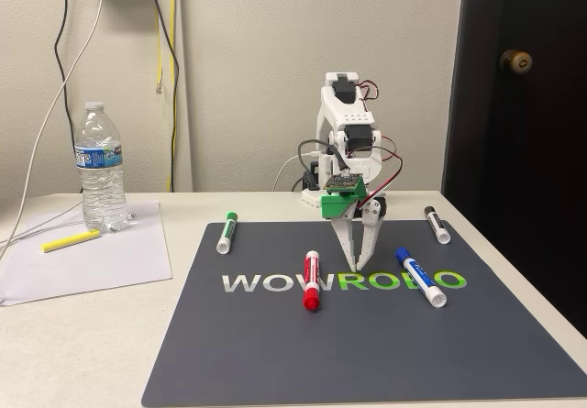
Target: Pick up the red marker.
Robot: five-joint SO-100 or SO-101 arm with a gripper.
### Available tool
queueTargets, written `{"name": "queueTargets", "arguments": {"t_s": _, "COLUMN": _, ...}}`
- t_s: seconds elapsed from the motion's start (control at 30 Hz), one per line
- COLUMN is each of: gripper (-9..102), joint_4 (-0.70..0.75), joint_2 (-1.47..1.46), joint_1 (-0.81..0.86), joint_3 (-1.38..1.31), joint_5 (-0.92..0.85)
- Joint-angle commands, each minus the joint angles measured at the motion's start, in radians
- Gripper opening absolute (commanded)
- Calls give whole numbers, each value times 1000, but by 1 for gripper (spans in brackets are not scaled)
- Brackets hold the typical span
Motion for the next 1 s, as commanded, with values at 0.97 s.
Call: {"name": "queueTargets", "arguments": {"t_s": 0.97, "gripper": 0, "joint_4": 258, "joint_2": 351, "joint_1": 55, "joint_3": 15, "joint_5": -49}}
